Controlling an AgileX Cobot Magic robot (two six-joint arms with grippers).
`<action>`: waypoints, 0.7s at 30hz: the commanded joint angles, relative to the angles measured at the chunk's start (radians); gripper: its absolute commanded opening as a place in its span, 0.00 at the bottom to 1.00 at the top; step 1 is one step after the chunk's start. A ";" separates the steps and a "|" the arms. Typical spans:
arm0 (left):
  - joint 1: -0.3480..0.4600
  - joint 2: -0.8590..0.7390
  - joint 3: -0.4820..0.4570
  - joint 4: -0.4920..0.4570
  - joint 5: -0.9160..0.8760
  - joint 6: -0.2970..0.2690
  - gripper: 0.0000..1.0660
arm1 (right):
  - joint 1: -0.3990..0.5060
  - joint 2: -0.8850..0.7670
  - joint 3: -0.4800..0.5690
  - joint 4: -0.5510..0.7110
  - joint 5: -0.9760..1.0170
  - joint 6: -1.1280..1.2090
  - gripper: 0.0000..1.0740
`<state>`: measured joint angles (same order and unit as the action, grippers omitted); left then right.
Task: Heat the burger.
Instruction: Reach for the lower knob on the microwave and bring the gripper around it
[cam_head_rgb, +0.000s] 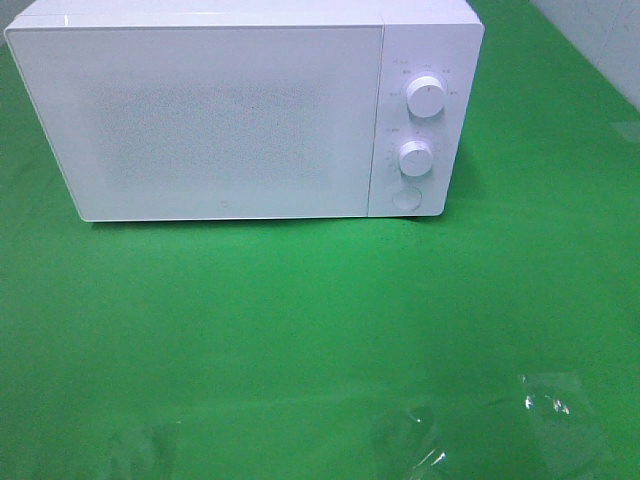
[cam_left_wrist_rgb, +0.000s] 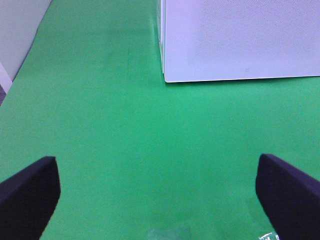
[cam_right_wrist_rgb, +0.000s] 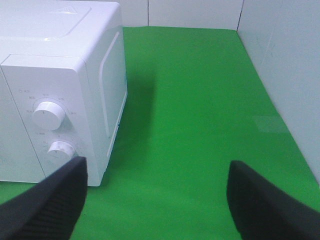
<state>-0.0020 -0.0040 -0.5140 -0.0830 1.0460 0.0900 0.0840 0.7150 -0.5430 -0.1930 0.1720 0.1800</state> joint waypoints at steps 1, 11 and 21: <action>0.004 -0.021 0.003 0.001 -0.010 -0.001 0.94 | -0.002 0.089 -0.006 -0.015 -0.112 0.006 0.68; 0.004 -0.021 0.003 0.001 -0.010 -0.001 0.94 | -0.002 0.272 -0.006 -0.023 -0.355 -0.002 0.68; 0.004 -0.021 0.003 0.001 -0.010 -0.001 0.94 | -0.002 0.445 0.084 0.115 -0.698 -0.139 0.68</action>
<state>-0.0020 -0.0040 -0.5140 -0.0830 1.0460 0.0900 0.0840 1.1600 -0.4620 -0.0960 -0.4780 0.0650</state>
